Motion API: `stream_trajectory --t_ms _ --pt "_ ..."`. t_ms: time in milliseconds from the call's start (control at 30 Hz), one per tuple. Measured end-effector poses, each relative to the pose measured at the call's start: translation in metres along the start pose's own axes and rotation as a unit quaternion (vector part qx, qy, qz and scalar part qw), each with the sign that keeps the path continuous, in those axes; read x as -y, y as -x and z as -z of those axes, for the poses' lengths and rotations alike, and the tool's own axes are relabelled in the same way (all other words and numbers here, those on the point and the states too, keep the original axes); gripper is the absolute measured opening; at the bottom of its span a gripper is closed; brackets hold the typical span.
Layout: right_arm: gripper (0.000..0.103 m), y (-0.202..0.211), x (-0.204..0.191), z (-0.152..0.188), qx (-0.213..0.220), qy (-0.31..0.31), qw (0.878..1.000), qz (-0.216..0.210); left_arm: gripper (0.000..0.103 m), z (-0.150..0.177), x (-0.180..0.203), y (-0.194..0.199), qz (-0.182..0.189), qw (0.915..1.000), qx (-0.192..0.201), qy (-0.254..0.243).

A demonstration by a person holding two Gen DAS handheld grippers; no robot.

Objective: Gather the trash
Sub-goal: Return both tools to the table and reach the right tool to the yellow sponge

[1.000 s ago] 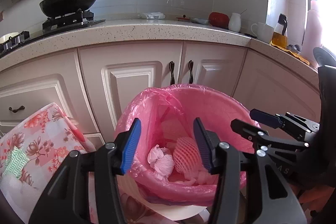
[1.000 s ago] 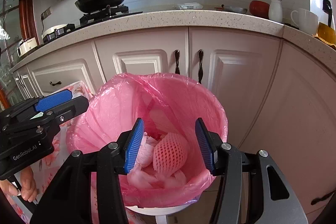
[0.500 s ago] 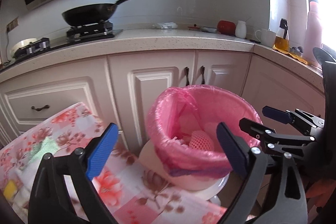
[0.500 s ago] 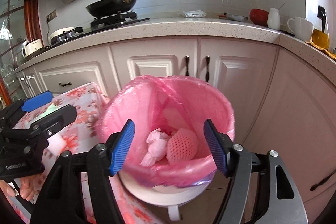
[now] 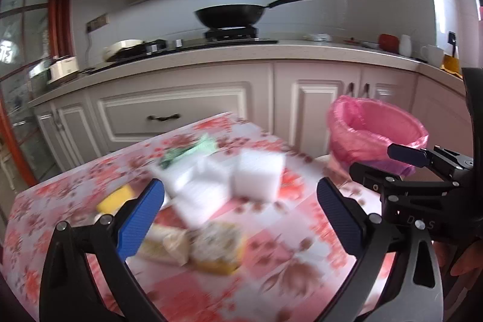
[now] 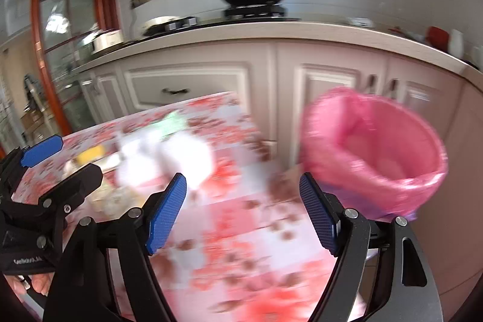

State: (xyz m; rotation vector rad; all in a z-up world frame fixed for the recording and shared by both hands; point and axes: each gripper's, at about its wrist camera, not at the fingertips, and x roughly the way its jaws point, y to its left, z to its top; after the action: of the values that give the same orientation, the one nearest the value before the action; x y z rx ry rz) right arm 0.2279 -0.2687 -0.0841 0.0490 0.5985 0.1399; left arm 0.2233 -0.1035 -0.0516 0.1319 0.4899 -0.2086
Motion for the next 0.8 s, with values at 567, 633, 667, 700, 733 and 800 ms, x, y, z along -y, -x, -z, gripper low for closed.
stream_trajectory --t_ms 567,633,667,700,733,800 --pt "0.074 -0.032 -0.127 0.039 -0.066 0.083 0.990 -0.096 0.098 0.104 -0.130 0.060 -0.127 0.9843 -0.075 0.097" --pt "0.074 -0.043 -0.135 0.039 -0.070 0.093 0.988 -0.099 0.098 0.107 -0.140 0.059 -0.135 0.9816 -0.080 0.110" --pt "0.074 -0.048 -0.138 0.039 -0.073 0.098 0.988 -0.095 0.098 0.109 -0.145 0.058 -0.139 0.9802 -0.082 0.115" --pt "0.074 -0.055 -0.139 0.038 -0.076 0.102 0.988 -0.091 0.098 0.110 -0.149 0.057 -0.142 0.9792 -0.084 0.118" --pt "0.074 -0.064 -0.139 0.037 -0.084 0.102 0.988 -0.086 0.098 0.111 -0.150 0.057 -0.143 0.9786 -0.086 0.120" --pt "0.074 -0.075 -0.136 0.037 -0.096 0.096 0.987 -0.084 0.098 0.114 -0.154 0.055 -0.147 0.9774 -0.090 0.123"
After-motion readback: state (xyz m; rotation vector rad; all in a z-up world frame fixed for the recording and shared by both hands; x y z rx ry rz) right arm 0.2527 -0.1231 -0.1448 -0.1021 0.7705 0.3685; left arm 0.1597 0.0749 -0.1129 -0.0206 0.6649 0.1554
